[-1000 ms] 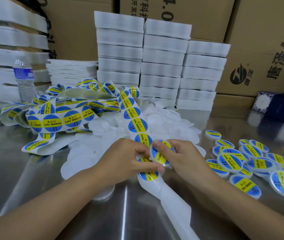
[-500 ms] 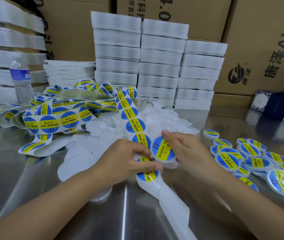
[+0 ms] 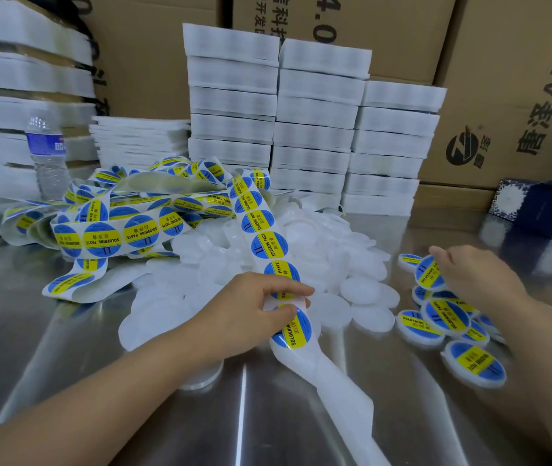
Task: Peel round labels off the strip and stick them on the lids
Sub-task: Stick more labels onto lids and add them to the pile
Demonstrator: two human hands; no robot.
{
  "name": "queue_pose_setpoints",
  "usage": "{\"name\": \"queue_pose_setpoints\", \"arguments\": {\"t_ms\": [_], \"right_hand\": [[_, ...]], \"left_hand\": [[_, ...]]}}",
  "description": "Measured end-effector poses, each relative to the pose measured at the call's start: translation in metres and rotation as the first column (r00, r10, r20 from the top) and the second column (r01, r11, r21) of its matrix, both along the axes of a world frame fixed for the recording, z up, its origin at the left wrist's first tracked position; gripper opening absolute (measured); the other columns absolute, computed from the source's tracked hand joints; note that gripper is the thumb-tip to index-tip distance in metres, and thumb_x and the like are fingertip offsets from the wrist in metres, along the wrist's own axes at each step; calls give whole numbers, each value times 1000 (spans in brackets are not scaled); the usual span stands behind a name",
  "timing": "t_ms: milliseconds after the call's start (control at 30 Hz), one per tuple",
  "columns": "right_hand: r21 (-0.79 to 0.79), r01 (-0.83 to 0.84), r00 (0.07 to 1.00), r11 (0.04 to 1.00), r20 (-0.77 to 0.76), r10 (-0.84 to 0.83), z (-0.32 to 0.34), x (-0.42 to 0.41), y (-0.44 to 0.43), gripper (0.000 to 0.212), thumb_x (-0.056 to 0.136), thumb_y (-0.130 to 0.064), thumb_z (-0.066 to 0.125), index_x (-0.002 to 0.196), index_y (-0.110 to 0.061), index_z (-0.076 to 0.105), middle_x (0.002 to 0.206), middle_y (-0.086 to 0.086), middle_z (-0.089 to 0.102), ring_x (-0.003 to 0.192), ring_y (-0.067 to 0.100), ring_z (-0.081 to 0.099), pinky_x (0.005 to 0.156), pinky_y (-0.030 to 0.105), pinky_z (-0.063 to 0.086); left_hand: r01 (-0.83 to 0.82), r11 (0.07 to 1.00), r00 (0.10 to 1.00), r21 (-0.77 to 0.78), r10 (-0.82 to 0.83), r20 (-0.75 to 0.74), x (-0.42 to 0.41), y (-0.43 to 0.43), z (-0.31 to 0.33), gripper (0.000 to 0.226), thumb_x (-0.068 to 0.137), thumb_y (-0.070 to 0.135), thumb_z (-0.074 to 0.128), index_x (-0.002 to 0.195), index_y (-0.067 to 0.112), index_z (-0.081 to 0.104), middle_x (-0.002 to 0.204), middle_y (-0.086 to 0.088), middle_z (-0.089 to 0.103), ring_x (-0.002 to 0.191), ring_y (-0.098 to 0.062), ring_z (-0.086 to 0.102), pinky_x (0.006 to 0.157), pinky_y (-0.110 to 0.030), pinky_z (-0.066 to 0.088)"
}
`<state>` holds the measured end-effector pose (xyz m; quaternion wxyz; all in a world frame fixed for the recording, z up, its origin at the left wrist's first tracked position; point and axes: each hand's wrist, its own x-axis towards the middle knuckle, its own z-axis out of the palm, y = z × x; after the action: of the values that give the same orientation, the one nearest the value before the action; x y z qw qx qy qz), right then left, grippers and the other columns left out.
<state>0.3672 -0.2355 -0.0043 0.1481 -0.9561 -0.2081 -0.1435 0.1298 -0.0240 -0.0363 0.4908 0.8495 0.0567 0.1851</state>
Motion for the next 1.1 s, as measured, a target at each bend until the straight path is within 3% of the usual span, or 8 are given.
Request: {"name": "queue_pose_setpoints", "arguments": {"t_ms": [167, 300, 433, 567, 700, 800, 933, 1100], "right_hand": [[100, 154, 980, 983, 113, -165, 9, -2, -8, 50, 96, -47, 35, 86, -9, 66, 81, 16, 61, 78, 33, 54, 68, 35, 40], [526, -186, 980, 830, 41, 193, 25, -51, 21, 40, 90, -53, 45, 86, -20, 68, 66, -4, 65, 67, 19, 57, 58, 30, 39], [570, -253, 642, 782, -506, 577, 12, -116, 78, 51, 83, -62, 48, 79, -15, 69, 61, -7, 68, 54, 6, 60, 63, 29, 48], [720, -281, 570, 635, -407, 714, -2, -135, 89, 33, 81, -40, 66, 61, -15, 59, 61, 9, 53, 60, 19, 50, 61, 33, 42], [885, -30, 467, 464, -398, 789, 7, -125, 78, 42, 75, -34, 69, 93, 4, 66, 83, 13, 66, 79, 24, 58, 72, 33, 46], [901, 8, 383, 434, -403, 831, 14, -123, 72, 65, 65, -40, 67, 111, 6, 62, 101, 15, 67, 91, 28, 60, 80, 36, 48], [932, 34, 166, 361, -362, 918, 11, -132, 71, 49, 68, -32, 69, 105, 0, 68, 109, 22, 67, 96, 36, 65, 92, 47, 49], [904, -99, 138, 416, -401, 906, -1, -140, 74, 30, 67, -35, 72, 86, -12, 75, 89, 11, 73, 76, 19, 68, 73, 30, 54]], "left_hand": [[16, 997, 1000, -70, -15, 15, 0, -4, 1, 42, 89, 0, 56, 94, 39, 70, 98, 10, 75, 97, -12, 69, 92, -34, 54], [68, 988, 996, -136, -61, 60, -1, -11, 1, 37, 90, 0, 58, 88, 32, 76, 95, 5, 75, 91, -11, 70, 86, -24, 54], [106, 975, 990, -194, -84, 117, -2, -20, 1, 46, 89, -7, 55, 75, 31, 78, 84, 7, 76, 84, -8, 71, 78, -18, 52], [190, 944, 981, -269, -174, 82, -7, -19, 10, 39, 83, -3, 61, 70, 29, 78, 72, 6, 74, 70, -4, 68, 64, -17, 51], [248, 776, 927, -580, -365, -91, -8, 17, 31, 27, 68, 2, 48, 59, 15, 71, 87, -13, 75, 75, -27, 74, 59, -26, 57], [-21, 763, 964, -647, -157, -215, 14, 41, 41, 15, 81, 10, 48, 73, 12, 61, 85, -16, 75, 67, -22, 73, 50, -23, 56], [-71, 480, 997, -874, 48, -54, 63, 67, 51, 49, 95, 49, 41, 101, 5, 62, 86, -10, 71, 73, -20, 70, 60, -27, 58], [-86, 429, 961, -899, 274, 39, 100, 92, 77, 18, 98, 24, 49, 105, 10, 57, 76, -7, 61, 66, -21, 60, 65, -38, 49]]}}
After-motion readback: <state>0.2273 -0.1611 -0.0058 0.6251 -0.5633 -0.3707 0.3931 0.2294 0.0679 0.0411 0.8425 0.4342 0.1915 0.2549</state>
